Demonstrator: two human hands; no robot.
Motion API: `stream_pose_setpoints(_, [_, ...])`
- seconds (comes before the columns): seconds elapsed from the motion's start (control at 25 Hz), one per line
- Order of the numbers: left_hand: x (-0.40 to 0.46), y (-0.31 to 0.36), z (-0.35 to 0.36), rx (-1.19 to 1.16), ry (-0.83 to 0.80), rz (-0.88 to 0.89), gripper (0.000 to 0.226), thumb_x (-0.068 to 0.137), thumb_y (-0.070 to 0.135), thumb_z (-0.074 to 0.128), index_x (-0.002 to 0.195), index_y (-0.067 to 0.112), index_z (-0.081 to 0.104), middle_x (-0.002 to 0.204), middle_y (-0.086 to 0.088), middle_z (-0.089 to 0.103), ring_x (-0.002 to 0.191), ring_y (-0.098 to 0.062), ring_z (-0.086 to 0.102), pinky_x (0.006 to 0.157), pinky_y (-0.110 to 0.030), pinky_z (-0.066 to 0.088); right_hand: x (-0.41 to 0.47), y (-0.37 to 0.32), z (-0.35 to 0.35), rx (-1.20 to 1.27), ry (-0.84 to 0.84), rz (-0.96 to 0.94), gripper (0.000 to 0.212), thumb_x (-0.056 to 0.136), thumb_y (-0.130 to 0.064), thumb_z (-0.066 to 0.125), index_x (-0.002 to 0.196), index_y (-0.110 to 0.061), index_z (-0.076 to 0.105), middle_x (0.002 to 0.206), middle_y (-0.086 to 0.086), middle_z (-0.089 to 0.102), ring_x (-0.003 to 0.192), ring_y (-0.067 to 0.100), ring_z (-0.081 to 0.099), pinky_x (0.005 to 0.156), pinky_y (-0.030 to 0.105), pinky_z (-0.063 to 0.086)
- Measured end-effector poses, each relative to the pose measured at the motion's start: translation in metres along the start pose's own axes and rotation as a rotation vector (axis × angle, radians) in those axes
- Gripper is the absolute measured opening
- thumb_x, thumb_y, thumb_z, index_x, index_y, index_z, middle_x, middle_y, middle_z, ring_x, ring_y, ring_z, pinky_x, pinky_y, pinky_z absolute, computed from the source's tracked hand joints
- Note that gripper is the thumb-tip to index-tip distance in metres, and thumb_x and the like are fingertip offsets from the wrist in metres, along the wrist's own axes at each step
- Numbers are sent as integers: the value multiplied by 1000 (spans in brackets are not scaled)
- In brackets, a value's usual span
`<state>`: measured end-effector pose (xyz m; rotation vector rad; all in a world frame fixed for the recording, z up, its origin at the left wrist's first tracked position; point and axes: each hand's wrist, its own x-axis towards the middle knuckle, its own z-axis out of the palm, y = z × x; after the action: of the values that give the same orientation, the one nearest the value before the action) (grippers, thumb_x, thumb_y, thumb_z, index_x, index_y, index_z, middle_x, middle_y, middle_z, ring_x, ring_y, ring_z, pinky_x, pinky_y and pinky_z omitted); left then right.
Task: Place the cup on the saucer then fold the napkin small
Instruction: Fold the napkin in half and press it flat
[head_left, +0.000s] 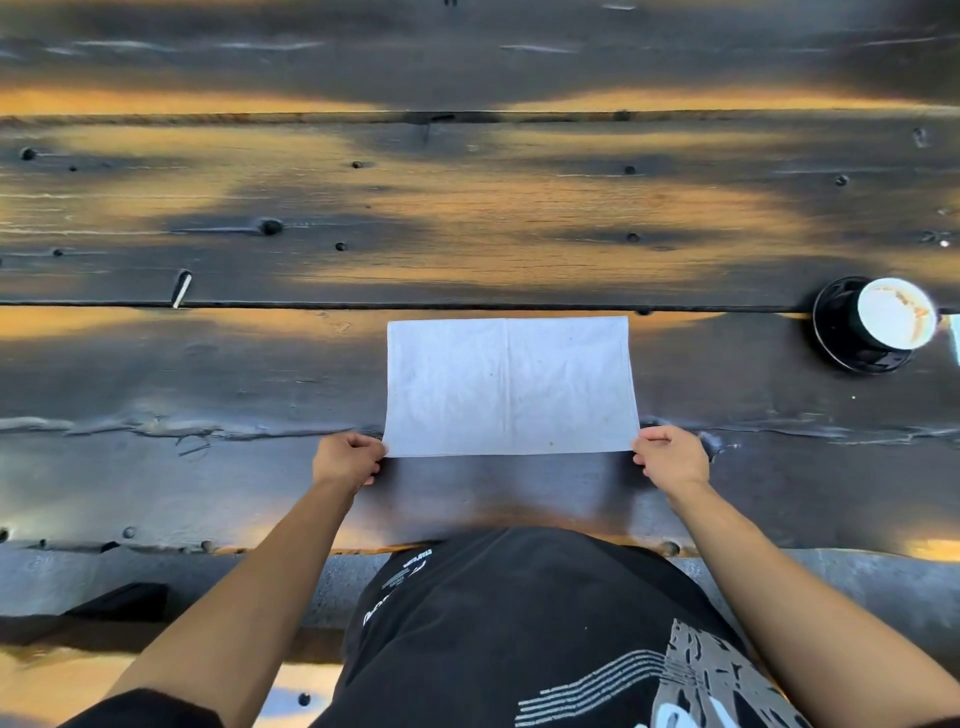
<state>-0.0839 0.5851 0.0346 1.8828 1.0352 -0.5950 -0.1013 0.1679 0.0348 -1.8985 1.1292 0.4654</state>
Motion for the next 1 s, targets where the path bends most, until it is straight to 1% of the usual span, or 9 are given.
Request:
stream_pose_setpoints(0.08, [1,-2,2,33,25,6,11,82,12,77,72,13,71,75,-16,71,67,-26,63,71,-41,59,-2,-2,3,-39,32,-14,12,83,-17,67,94,-18,72,76,3,75,74,18,71,83,42,60])
stream_pose_setpoints(0.24, [-3,-1,6,170,73,71,15,82,19,74,68,19,70,70,-6,72,72,-29,67,74,-38,59,-6,-7,6,-189,59,-70,12,86,-16,61,80,-23,68,91,7,77,92,28,70,79,32,54])
stream_pose_setpoints(0.44, [-8,2,11,271,86,130,11,82,18,70,71,20,67,71,-2,70,80,-28,68,73,-32,54,-6,-9,6,-271,50,-69,10,90,-19,57,87,-23,65,93,6,74,90,28,64,69,30,45])
stream_pose_setpoints(0.52, [-6,3,13,288,80,137,8,82,19,69,74,18,67,72,-2,70,80,-28,68,73,-33,54,-5,-11,8,-305,66,-69,10,91,-23,57,94,-20,65,92,4,68,89,26,58,68,30,42])
stream_pose_setpoints(0.6, [-6,3,14,289,79,142,11,84,25,68,77,17,66,72,-2,69,80,-27,67,69,-33,53,-8,-12,10,-307,111,-87,11,91,-23,56,97,-17,64,99,7,68,94,27,58,71,32,44])
stream_pose_setpoints(0.72, [-5,7,15,343,153,245,17,90,28,61,88,11,62,92,-7,67,91,-29,61,71,-34,46,-11,-22,21,-339,217,-211,18,93,-21,54,106,-12,62,117,12,60,111,32,51,91,41,45])
stream_pose_setpoints(0.84, [1,18,22,502,313,521,18,92,12,55,106,4,62,109,-15,62,104,-35,55,85,-45,47,-14,-46,46,-462,236,-444,26,94,-22,54,117,-14,61,125,11,53,120,32,43,104,44,37])
stream_pose_setpoints(0.92, [10,27,29,581,314,688,34,93,8,52,125,0,57,131,-18,57,126,-37,50,104,-48,45,-15,-66,73,-517,186,-640,31,95,-22,54,124,-10,60,134,11,53,130,32,41,114,44,33])
stream_pose_setpoints(1.0, [24,32,35,685,226,778,50,99,9,43,148,-1,40,159,-17,35,153,-33,25,124,-46,26,-17,-85,108,-624,102,-807,40,99,-23,51,134,-4,56,147,14,48,144,33,34,123,46,22])
